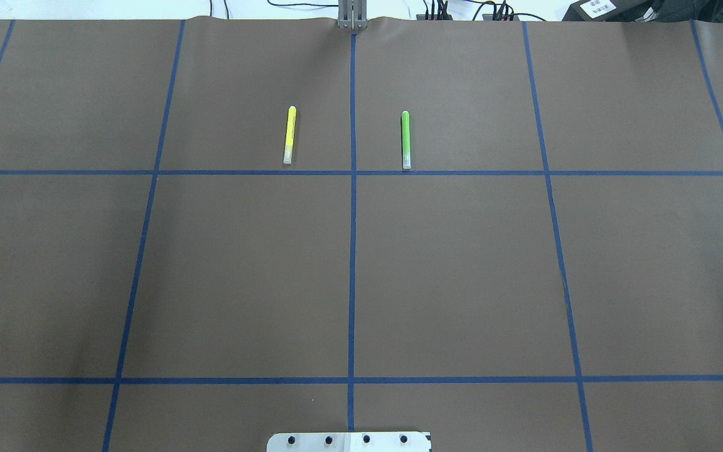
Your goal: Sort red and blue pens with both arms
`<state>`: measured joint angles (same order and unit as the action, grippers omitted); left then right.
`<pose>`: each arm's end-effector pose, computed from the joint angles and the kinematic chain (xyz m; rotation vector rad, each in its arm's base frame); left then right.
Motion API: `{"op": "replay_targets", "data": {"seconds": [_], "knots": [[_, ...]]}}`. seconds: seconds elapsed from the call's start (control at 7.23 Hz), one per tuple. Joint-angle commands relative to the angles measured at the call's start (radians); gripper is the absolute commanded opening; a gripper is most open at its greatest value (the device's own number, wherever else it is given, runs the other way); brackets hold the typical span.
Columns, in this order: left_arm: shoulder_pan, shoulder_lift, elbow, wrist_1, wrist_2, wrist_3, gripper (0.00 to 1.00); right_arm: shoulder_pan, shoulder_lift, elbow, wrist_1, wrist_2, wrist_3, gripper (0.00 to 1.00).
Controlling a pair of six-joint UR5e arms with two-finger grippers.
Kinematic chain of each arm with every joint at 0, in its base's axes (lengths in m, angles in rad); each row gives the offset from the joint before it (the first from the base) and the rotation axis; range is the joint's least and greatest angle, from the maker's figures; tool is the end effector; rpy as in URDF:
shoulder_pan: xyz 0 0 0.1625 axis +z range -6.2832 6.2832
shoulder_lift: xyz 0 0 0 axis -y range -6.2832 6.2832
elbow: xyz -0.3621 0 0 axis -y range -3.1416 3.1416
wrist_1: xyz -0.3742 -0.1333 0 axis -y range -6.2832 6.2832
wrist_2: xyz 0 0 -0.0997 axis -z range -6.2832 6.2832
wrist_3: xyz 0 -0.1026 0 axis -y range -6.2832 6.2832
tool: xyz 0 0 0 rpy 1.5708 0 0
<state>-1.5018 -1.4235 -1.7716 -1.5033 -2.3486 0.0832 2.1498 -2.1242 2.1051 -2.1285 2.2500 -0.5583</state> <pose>-0.0323 -0.4224 0.5752 -0.0078 0.7785 0.1390 0.1801 -0.1497 0.5990 -0.1116 -0.8549 0.2152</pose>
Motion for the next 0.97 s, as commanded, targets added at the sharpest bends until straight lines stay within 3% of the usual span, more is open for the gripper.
{"op": "replay_targets", "data": {"seconds": [0.0,0.28,0.83], "knots": [[0.0,0.0,-0.002,0.0,-0.029,0.001,1.0,0.149,-0.003,0.071,-0.378,0.028,-0.008,0.0],[0.0,0.0,-0.003,-0.014,-0.029,0.001,1.0,0.179,-0.003,0.055,-0.558,0.031,0.0,0.0],[0.0,0.0,-0.009,-0.034,-0.031,0.001,1.0,0.203,0.026,-0.118,-0.677,0.077,0.014,0.0]]}}
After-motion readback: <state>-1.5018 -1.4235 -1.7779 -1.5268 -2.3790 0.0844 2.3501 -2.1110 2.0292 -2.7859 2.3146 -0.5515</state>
